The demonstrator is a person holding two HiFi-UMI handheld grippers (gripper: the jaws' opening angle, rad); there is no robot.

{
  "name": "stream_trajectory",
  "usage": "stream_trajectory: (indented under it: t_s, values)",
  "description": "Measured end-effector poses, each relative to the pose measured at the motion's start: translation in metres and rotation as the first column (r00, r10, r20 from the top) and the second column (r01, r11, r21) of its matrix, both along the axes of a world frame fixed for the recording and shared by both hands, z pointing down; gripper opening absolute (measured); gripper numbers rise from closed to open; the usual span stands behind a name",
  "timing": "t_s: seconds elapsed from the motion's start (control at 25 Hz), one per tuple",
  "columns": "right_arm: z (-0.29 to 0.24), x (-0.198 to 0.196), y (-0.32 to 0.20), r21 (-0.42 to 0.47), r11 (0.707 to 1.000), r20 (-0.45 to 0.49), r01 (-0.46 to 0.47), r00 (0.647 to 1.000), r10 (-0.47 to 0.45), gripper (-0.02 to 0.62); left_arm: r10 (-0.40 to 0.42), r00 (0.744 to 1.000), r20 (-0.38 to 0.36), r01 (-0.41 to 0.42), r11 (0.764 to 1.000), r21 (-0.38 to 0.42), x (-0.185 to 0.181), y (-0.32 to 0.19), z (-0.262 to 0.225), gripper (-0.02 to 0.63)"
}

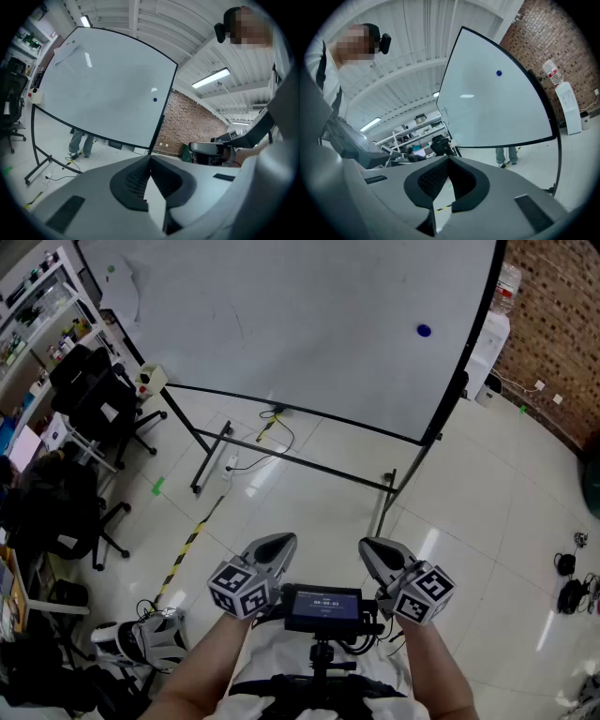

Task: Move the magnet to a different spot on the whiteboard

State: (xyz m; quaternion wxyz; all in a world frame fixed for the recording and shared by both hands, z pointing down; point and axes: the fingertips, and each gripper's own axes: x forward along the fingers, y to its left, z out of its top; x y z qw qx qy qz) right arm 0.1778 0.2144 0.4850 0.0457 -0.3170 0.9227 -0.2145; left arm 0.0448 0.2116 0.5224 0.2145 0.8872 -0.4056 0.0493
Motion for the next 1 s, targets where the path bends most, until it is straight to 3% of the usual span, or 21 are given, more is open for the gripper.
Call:
stream_trajectory:
  t_s: [0.6,1.0]
  values:
    - [-0.02,-0.14,-0.076,0.025,0.998,-0.082,0.063,0.995,-0.061,0.026,-0.114,0.992,-0.049,0.116,0.992,0.042,-0.166,-0.066,-0.01,0.031]
    - [-0.034,-0.197,-0.115,0.074,0.997,-0.113,0.019,0.994,-0.01,0.026,-0.067,0.997,-0.028,0.07,0.993,0.099,-0.231,-0.1,-0.018,0.031]
